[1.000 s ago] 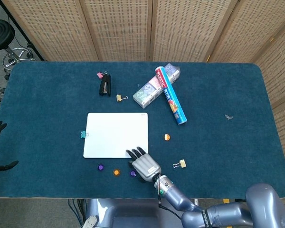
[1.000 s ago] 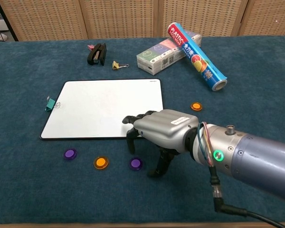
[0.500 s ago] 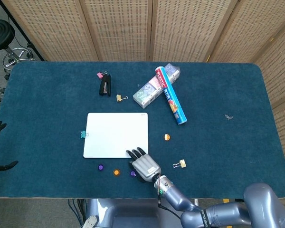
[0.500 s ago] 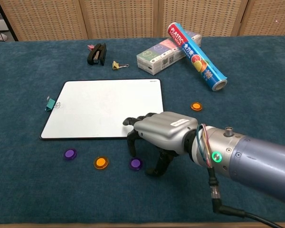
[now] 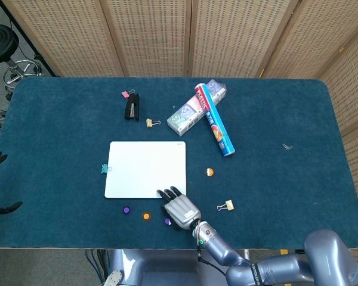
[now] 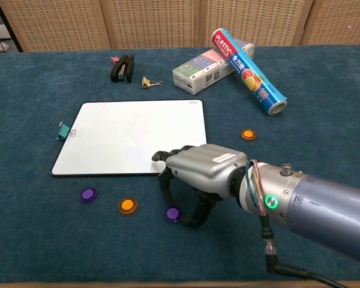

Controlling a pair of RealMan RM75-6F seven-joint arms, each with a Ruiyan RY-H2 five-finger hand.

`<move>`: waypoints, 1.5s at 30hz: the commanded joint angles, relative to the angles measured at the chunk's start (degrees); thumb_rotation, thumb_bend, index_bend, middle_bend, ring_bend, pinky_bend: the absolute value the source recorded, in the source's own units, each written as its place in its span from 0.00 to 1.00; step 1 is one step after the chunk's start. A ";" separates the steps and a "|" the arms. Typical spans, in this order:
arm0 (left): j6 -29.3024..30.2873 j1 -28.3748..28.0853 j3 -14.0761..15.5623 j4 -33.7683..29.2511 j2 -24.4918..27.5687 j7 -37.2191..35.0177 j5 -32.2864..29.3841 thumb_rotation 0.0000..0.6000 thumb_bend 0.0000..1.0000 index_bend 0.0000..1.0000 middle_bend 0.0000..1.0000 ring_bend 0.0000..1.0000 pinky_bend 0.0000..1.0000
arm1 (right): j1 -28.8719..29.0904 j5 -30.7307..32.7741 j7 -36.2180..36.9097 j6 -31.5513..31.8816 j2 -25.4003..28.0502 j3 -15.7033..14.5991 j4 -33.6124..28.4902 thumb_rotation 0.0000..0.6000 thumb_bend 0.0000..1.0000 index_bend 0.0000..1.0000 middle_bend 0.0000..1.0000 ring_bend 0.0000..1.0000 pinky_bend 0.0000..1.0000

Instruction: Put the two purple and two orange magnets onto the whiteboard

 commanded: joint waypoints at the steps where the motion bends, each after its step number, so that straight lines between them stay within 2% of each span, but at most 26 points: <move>1: 0.00 0.00 -0.01 -0.02 0.01 -0.01 -0.01 1.00 0.00 0.00 0.00 0.00 0.00 | 0.04 0.04 0.11 0.12 0.05 0.06 -0.03 1.00 0.36 0.49 0.00 0.00 0.00; 5: -0.06 0.00 -0.02 -0.03 0.06 -0.08 -0.05 1.00 0.00 0.00 0.00 0.00 0.00 | 0.08 0.08 0.54 0.36 0.27 0.44 -0.35 1.00 0.37 0.50 0.00 0.00 0.00; 15: -0.37 -0.06 0.05 -0.14 0.22 -0.19 -0.07 1.00 0.00 0.00 0.00 0.00 0.00 | 1.05 1.83 1.92 1.14 2.08 4.23 -1.61 1.00 0.39 0.50 0.00 0.00 0.00; 25: -0.85 -0.07 -0.03 0.10 0.71 -1.61 -0.51 1.00 0.00 0.00 0.00 0.00 0.00 | 4.01 8.94 2.67 -0.60 2.18 8.84 3.09 1.00 0.39 0.52 0.00 0.00 0.00; 31: -1.36 -0.24 -0.09 0.35 0.78 -2.02 -0.74 1.00 0.00 0.00 0.00 0.00 0.00 | 5.28 10.88 3.44 -0.72 1.35 9.93 6.36 1.00 0.39 0.52 0.00 0.00 0.00; 38: -1.73 -0.39 -0.11 0.24 0.64 -1.54 -0.98 1.00 0.00 0.00 0.00 0.00 0.00 | 5.59 10.71 5.14 -0.64 0.10 9.57 8.36 1.00 0.40 0.52 0.00 0.00 0.00; 45: -1.67 -0.32 -0.27 0.33 0.71 -1.77 -1.28 1.00 0.00 0.00 0.00 0.00 0.00 | 5.92 10.92 5.37 -0.47 -0.04 9.12 9.03 1.00 0.40 0.33 0.00 0.00 0.00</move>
